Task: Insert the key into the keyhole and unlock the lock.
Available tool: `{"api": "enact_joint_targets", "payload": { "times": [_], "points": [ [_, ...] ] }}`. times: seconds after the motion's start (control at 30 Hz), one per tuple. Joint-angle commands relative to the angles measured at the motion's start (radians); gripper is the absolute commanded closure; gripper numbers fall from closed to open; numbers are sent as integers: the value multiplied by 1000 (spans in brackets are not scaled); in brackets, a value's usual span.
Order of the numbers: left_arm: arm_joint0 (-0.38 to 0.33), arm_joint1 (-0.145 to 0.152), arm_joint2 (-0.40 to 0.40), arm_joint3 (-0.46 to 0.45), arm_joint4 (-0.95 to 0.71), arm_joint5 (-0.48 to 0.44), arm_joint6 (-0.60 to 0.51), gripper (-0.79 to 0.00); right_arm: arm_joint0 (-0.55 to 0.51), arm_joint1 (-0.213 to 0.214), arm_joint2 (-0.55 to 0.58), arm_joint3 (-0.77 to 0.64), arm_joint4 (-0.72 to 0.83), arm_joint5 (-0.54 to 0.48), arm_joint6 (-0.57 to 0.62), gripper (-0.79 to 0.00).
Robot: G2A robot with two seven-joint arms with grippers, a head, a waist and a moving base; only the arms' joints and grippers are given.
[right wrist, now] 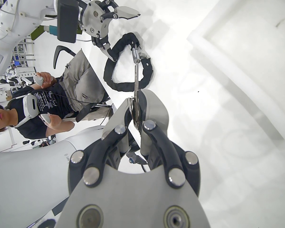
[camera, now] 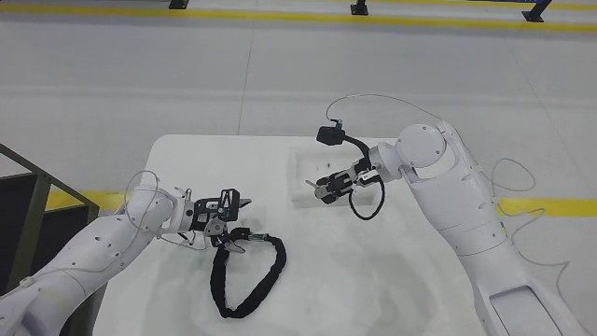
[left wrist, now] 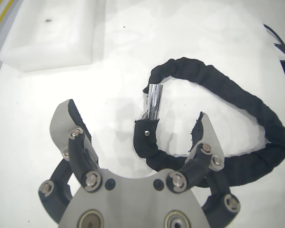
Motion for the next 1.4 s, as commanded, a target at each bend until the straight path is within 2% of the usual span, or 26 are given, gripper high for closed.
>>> {"api": "enact_joint_targets", "payload": {
  "times": [0.0,0.27,0.53,0.57,0.63,0.7,0.8,0.93,0.97,1.03,1.37],
  "points": [
    [8,-9,4,4,21,4,18,-785,0,0,0,0,0,0,0,0],
    [18,-43,24,61,139,35,149,-785,0,0,0,0,0,0,0,0],
    [20,-85,32,129,194,52,217,-785,0,0,0,0,0,0,0,0],
    [20,-90,34,136,202,52,222,-742,0,0,0,0,0,0,0,0],
    [19,-100,37,151,218,57,232,-597,0,0,0,0,0,0,0,0],
    [18,-110,39,166,231,62,239,-372,0,0,0,0,0,0,0,0],
    [16,-123,39,190,249,78,243,-277,0,0,0,0,0,0,0,0],
    [18,-138,39,211,270,100,254,-286,0,0,0,0,0,0,0,0],
    [18,-141,38,217,274,108,258,-240,0,0,0,0,0,0,0,0],
    [19,-147,37,227,279,120,271,0,0,0,0,0,0,0,0,0],
    [16,-162,20,246,304,174,346,0,0,0,0,0,0,0,0,0]
  ]
}}
